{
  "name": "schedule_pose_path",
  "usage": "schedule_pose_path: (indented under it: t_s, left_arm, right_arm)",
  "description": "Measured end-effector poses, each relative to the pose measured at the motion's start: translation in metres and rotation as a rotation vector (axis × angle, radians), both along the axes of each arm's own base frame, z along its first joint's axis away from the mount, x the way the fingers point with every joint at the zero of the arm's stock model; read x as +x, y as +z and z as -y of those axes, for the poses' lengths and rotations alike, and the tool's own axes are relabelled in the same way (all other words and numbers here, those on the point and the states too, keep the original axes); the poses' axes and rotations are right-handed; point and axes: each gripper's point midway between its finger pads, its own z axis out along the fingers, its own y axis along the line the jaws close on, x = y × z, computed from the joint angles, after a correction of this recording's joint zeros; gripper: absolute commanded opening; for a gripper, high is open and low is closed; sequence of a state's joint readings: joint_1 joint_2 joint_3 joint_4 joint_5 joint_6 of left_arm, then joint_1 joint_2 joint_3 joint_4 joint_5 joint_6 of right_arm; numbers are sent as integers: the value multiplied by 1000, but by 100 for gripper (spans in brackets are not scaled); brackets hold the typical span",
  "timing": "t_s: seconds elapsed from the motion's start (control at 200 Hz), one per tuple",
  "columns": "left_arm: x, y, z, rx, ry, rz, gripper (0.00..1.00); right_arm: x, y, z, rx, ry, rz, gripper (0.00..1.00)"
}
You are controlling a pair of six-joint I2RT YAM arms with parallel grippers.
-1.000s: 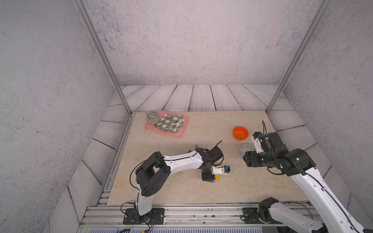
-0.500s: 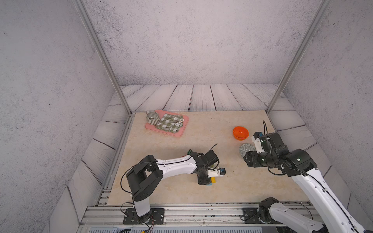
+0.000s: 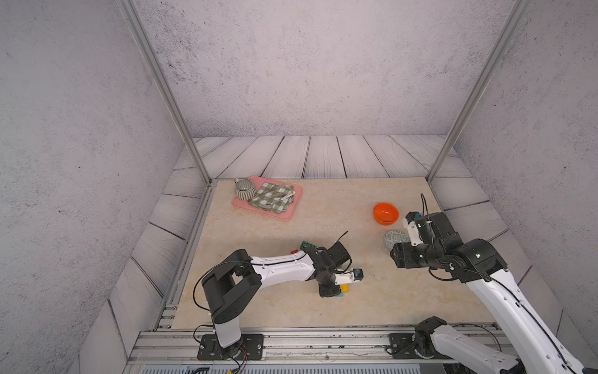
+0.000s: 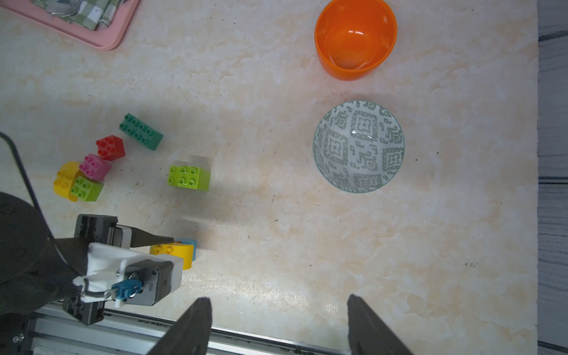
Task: Assemble the letter s with lego
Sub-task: Assemble the lego brick with the lego brick.
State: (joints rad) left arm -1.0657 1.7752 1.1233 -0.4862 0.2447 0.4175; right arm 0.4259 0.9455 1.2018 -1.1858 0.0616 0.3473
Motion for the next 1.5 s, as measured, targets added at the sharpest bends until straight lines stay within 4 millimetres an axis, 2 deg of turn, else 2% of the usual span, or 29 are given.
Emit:
schedule_pose_path:
  t_s: [0.375, 0.761, 0.836, 1.006, 1.166, 1.211, 1.371, 1.496]
  left_arm:
    - [0, -2, 4, -4, -5, -8, 6]
    - [2, -2, 15, -29, -10, -3, 6]
    - [5, 0, 14, -25, -12, 4, 11]
    - [11, 0, 15, -4, -30, 4, 30]
    - [13, 0, 15, 1, -38, 5, 40]
    - [13, 0, 15, 1, -40, 6, 48]
    - [11, -19, -5, 88, -23, -10, 62]
    - [10, -24, -14, 122, -15, -13, 69]
  right_arm:
    - [0, 0, 0, 1, 0, 1, 73]
    - [4, -2, -2, 1, 4, 7, 73]
    - [5, -2, -2, 1, 4, 7, 73]
    - [5, -2, -2, -1, 7, 7, 73]
    - [5, -2, -2, -2, 7, 7, 73]
    - [5, -1, -2, -2, 7, 7, 73]
    - [5, 0, -2, 0, 7, 10, 73]
    - [6, 1, -3, 1, 7, 12, 73]
